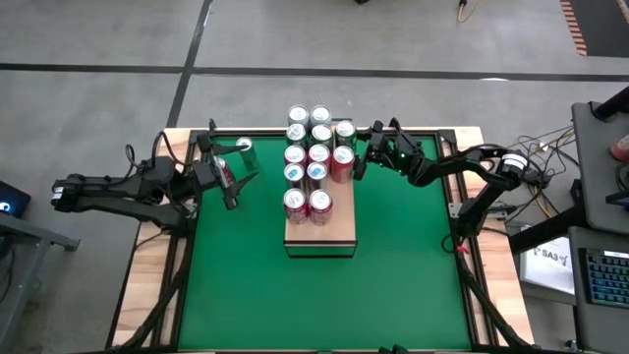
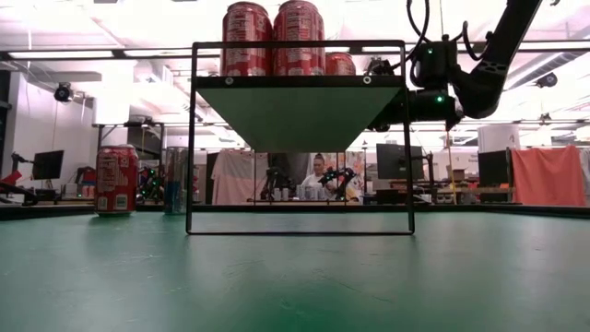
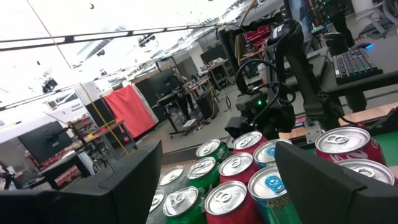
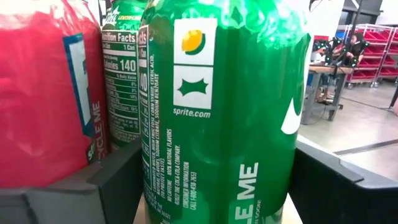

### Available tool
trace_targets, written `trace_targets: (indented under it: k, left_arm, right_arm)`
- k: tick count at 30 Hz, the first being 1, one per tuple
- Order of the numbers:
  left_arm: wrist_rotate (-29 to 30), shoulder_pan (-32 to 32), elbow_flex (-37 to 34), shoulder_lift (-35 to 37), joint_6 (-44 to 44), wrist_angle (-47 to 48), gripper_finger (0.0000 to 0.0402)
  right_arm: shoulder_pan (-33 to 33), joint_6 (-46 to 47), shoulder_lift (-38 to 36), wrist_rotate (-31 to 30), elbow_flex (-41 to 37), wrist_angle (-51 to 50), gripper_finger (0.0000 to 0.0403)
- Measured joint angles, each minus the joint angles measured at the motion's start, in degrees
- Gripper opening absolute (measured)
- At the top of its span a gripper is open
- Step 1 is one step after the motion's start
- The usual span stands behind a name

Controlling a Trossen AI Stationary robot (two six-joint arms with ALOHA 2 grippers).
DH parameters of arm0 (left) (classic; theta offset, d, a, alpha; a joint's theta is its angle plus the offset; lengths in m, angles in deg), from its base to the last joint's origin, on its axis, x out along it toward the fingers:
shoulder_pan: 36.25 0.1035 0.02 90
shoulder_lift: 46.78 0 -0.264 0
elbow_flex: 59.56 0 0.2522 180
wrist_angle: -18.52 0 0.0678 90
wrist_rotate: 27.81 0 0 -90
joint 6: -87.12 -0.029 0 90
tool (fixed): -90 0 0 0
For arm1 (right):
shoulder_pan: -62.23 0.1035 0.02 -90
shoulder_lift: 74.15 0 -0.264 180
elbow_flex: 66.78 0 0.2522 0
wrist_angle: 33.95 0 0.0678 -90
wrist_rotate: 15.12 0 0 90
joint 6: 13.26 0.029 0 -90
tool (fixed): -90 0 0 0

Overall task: Place canned beverage on shelf
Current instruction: Put the green can on the shelf

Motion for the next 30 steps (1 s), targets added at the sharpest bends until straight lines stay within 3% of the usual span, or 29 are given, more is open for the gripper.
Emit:
trace_targets:
  k: [11, 30]
  left_arm:
    - [0.0, 0.0, 0.0, 0.0, 0.0, 0.0, 0.0294]
    - [0.2, 0.0, 0.0, 0.0, 0.0, 0.0, 0.0294]
  right_arm:
    - [0.1, 0.7, 0.2, 0.4, -0.1, -2.8, 0.034]
    - [0.3, -1.2, -1.0, 0.5, -0.2, -3.0, 0.0328]
